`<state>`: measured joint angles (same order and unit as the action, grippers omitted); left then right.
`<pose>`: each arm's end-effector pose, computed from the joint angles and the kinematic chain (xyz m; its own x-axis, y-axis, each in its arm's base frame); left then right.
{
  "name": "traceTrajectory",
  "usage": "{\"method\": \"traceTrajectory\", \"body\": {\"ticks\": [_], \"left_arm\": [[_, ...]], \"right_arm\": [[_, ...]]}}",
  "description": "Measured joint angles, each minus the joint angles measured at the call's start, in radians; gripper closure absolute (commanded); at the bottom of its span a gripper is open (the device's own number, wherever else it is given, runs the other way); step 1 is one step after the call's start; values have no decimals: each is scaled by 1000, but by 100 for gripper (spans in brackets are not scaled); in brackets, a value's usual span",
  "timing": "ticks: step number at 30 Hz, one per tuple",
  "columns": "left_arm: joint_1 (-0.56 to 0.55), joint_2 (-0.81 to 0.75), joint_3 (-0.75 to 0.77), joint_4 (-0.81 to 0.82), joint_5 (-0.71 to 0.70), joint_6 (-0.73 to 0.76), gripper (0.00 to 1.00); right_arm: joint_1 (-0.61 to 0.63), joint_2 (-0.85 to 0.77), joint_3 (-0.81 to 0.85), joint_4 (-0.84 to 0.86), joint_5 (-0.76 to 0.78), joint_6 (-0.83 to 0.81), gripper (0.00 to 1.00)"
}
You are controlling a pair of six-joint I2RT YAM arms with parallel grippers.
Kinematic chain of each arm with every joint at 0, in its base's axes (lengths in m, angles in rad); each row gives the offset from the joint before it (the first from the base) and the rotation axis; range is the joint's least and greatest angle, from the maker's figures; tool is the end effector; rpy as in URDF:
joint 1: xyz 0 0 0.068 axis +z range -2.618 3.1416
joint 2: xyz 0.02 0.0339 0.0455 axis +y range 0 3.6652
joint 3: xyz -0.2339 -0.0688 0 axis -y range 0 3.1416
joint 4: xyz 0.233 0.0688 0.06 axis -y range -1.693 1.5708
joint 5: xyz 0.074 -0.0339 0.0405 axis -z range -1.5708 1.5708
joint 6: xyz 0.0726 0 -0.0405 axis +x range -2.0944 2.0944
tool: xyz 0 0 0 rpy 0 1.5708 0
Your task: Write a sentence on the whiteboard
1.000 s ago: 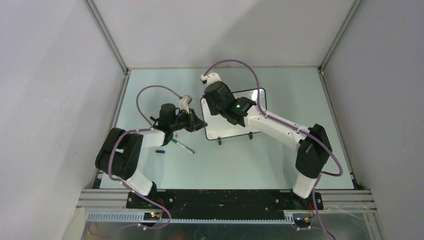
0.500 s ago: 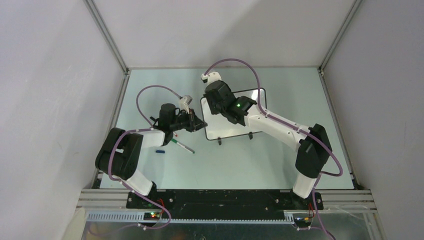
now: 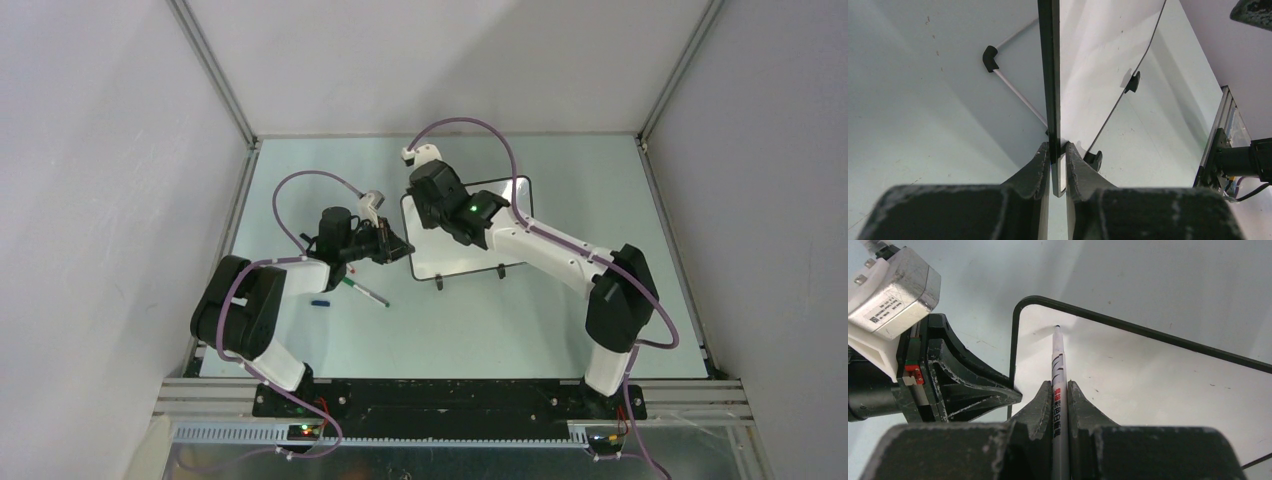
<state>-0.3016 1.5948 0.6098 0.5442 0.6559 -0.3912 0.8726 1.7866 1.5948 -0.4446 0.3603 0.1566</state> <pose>0.2956 -0.1383 0.1302 -0.6672 -0.1089 -0.7369 0.5492 0.5964 -0.5854 0.2924 0.3086 0.2721 -0.4607 -0.3220 -0.8271 -0.4684 0.8797 -0.0815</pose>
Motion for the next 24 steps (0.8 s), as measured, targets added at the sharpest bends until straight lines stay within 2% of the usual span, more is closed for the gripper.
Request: {"method": "traceTrajectory", "body": {"ticks": [24], "left_arm": [[-2, 0, 0, -2, -3, 1, 84]], "right_arm": [[-3, 20, 24, -12, -2, 0, 100]]}}
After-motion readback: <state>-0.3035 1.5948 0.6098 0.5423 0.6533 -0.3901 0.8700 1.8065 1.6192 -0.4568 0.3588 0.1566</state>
